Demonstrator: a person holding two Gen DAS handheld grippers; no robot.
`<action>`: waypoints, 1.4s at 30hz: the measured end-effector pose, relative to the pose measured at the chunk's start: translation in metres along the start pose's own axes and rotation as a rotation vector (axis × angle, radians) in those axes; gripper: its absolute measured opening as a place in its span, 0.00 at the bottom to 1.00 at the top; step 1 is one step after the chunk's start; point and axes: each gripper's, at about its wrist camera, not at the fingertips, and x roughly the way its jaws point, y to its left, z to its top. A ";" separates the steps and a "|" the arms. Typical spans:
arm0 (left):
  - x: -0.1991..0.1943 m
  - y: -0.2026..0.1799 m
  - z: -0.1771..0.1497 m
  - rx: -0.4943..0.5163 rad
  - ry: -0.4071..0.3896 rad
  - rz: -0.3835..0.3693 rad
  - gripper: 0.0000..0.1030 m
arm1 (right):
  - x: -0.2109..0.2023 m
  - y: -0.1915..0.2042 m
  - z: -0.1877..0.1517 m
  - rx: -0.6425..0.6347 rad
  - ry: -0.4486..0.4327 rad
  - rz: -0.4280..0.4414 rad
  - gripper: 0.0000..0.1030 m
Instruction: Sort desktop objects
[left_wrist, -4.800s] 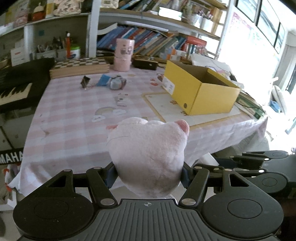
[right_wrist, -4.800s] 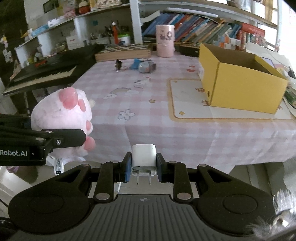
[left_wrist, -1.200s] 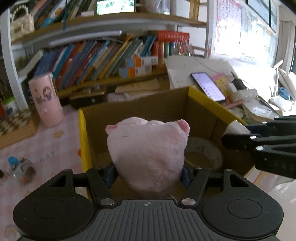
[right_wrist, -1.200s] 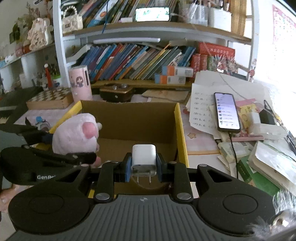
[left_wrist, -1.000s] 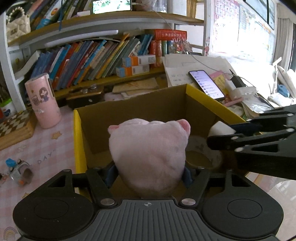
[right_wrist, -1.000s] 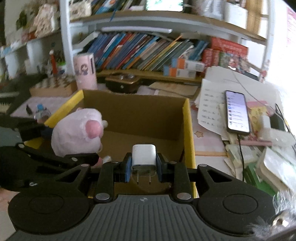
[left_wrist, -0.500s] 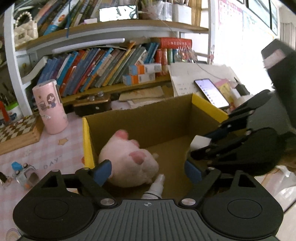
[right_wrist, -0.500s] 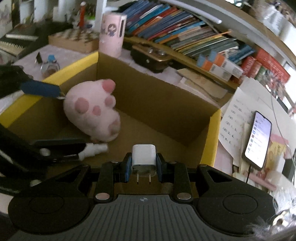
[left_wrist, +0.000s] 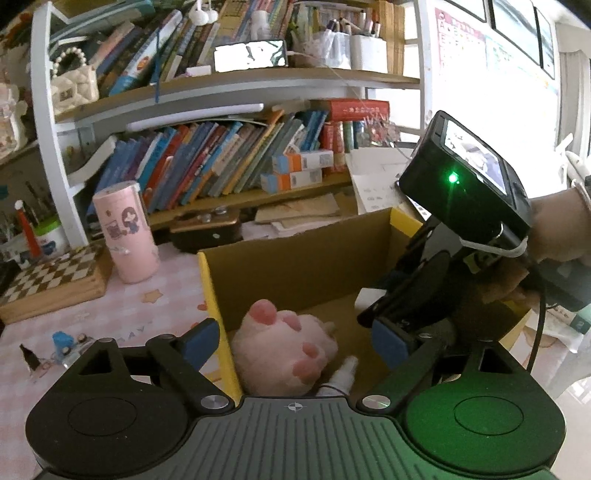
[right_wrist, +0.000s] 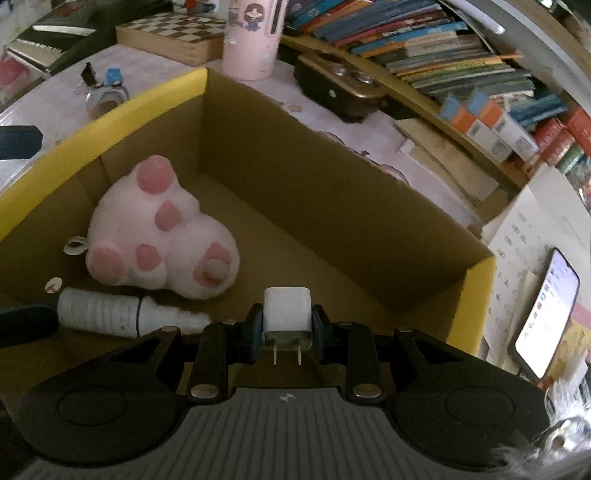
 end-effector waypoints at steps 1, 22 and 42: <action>-0.001 0.001 0.000 -0.005 0.001 0.003 0.89 | 0.001 0.000 0.001 -0.004 -0.002 -0.011 0.24; -0.049 0.013 -0.003 -0.118 -0.066 0.063 0.90 | -0.112 0.025 -0.031 0.281 -0.440 -0.123 0.62; -0.106 0.038 -0.052 -0.088 -0.063 0.029 0.91 | -0.155 0.109 -0.111 0.608 -0.448 -0.235 0.67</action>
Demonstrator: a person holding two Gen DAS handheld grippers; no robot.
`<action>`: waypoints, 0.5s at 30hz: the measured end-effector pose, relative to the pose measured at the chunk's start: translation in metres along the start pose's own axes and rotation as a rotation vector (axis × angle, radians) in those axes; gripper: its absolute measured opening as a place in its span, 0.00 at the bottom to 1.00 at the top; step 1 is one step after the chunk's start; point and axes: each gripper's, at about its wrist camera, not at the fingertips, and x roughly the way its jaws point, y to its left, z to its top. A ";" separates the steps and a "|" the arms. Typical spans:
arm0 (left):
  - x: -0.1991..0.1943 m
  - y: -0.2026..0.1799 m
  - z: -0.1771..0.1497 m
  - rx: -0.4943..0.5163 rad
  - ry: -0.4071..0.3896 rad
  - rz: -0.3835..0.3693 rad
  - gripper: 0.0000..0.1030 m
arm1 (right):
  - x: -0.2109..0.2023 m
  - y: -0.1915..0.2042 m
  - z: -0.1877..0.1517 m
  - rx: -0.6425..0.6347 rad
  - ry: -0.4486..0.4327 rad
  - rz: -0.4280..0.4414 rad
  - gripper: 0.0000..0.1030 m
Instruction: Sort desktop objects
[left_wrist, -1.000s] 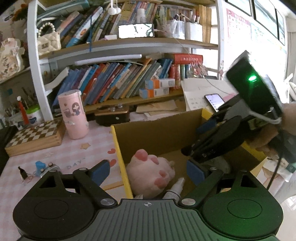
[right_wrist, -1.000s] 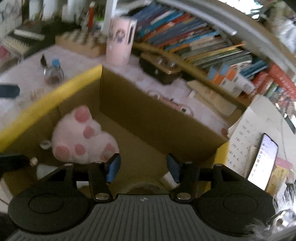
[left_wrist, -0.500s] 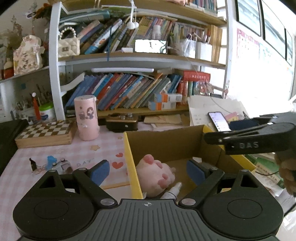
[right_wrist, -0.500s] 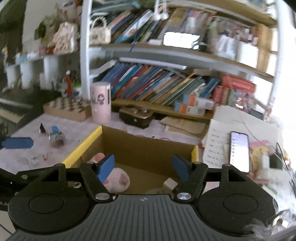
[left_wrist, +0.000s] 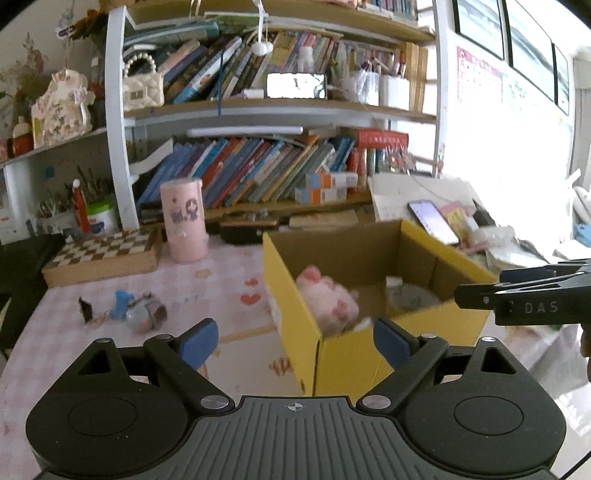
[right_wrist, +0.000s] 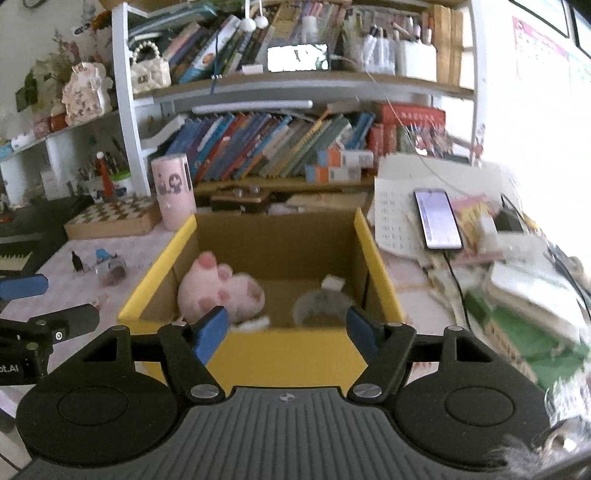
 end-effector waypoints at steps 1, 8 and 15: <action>-0.002 0.003 -0.004 -0.001 0.009 -0.006 0.91 | -0.002 0.004 -0.005 0.010 0.009 -0.008 0.67; -0.020 0.019 -0.027 -0.008 0.060 -0.042 0.91 | -0.017 0.033 -0.037 0.057 0.070 -0.034 0.67; -0.042 0.035 -0.046 0.012 0.093 -0.066 0.91 | -0.035 0.068 -0.064 0.079 0.109 -0.050 0.67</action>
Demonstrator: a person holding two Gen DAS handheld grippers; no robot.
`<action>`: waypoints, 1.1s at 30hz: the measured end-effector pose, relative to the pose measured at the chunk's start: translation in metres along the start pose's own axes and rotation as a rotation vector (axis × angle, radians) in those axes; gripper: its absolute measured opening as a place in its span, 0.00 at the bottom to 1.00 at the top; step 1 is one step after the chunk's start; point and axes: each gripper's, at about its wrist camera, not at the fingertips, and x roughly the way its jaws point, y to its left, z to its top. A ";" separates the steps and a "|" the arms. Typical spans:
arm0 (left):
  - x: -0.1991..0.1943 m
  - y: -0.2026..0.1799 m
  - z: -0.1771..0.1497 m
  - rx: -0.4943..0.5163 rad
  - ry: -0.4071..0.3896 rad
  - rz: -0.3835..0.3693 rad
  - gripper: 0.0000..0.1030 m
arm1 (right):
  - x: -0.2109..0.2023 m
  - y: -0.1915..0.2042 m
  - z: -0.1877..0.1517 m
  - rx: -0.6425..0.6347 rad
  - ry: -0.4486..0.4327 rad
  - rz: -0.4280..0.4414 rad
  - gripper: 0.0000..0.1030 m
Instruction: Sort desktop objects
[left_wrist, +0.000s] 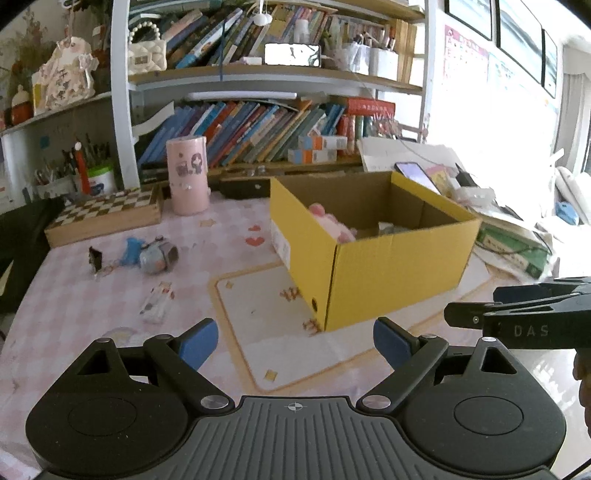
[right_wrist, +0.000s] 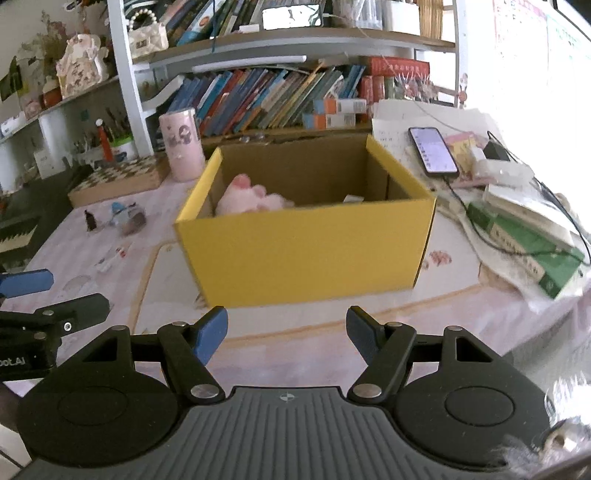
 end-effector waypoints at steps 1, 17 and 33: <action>-0.003 0.002 -0.002 0.003 0.005 0.000 0.91 | -0.003 0.005 -0.004 -0.002 0.004 0.000 0.67; -0.043 0.038 -0.046 0.023 0.082 -0.013 0.91 | -0.026 0.079 -0.055 -0.044 0.067 0.030 0.67; -0.072 0.074 -0.066 0.007 0.088 0.038 0.91 | -0.031 0.130 -0.074 -0.090 0.093 0.088 0.67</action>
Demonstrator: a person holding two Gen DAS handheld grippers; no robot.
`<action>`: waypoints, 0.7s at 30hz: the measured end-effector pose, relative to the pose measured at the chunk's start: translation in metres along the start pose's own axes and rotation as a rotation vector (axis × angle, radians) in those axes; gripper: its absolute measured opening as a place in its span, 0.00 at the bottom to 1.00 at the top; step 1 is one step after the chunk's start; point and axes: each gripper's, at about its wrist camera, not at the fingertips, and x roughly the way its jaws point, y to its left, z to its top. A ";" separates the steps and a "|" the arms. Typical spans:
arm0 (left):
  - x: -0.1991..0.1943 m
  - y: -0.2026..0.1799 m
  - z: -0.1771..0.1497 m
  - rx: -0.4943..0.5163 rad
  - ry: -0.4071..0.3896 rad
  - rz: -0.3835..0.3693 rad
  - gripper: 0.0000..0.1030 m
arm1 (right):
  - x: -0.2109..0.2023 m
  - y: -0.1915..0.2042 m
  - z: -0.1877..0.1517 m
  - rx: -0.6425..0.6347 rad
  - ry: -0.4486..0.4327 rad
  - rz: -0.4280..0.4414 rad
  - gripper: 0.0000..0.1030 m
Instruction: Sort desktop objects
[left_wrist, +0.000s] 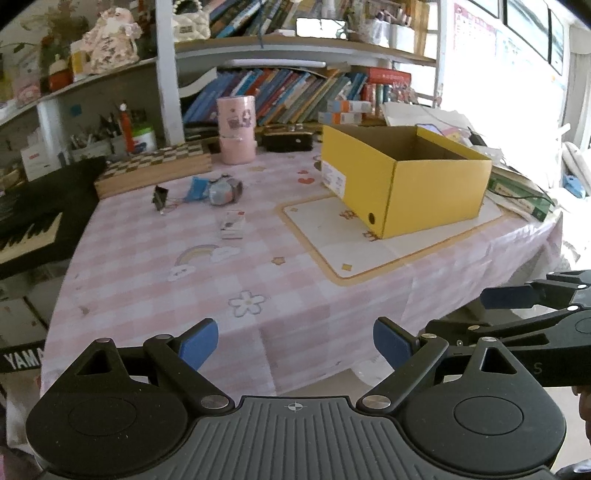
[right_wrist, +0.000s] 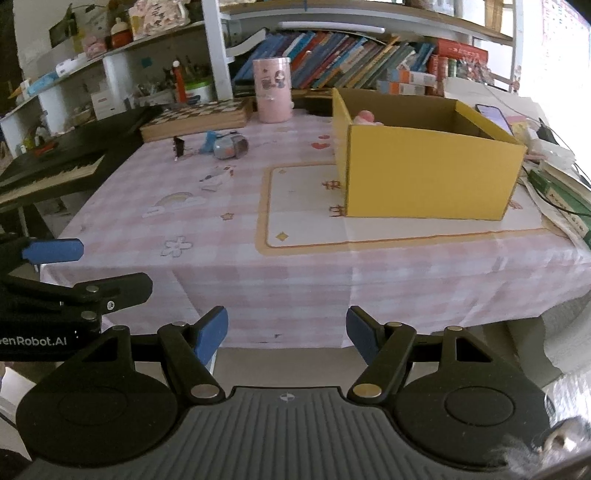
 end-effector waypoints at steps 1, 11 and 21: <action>-0.001 0.003 -0.001 -0.006 -0.002 0.006 0.91 | 0.000 0.003 0.001 -0.008 -0.001 0.006 0.67; -0.019 0.030 -0.007 -0.072 -0.033 0.084 0.91 | 0.007 0.036 0.011 -0.094 -0.014 0.069 0.67; -0.024 0.053 -0.010 -0.126 -0.047 0.124 0.91 | 0.010 0.057 0.016 -0.132 -0.040 0.092 0.67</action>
